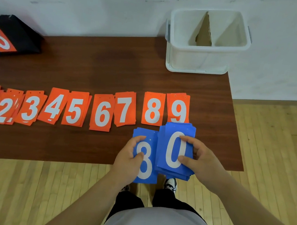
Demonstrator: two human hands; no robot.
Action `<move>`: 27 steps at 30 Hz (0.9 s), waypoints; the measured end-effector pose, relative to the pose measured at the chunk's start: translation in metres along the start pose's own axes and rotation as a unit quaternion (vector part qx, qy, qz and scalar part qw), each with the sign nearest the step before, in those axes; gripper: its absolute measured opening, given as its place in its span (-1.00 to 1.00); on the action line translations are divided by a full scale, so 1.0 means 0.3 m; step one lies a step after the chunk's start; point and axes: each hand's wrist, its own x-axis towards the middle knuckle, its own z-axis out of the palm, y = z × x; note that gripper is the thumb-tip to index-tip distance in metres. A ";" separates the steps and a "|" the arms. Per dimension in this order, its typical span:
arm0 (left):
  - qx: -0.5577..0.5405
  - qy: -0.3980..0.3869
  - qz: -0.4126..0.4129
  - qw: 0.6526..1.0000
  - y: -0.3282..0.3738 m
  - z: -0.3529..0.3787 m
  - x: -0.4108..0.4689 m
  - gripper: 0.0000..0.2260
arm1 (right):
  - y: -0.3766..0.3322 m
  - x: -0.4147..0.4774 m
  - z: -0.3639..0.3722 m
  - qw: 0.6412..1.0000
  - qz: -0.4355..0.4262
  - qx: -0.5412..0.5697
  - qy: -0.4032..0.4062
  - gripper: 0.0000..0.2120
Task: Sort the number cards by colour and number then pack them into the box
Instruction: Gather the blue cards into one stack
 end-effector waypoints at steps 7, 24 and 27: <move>-0.010 0.000 0.082 0.997 0.059 -0.090 -0.055 -0.71 | -0.059 -0.021 0.131 0.999 -0.014 0.027 -0.043 -0.50; -0.021 -0.152 0.060 0.986 0.148 -0.019 -0.051 -0.71 | -0.014 -0.043 0.126 0.999 -0.024 -0.023 0.037 -0.47; 0.055 -0.095 0.058 0.992 0.112 0.077 0.019 -0.61 | 0.030 -0.040 0.028 0.994 -0.025 -0.048 0.098 -0.44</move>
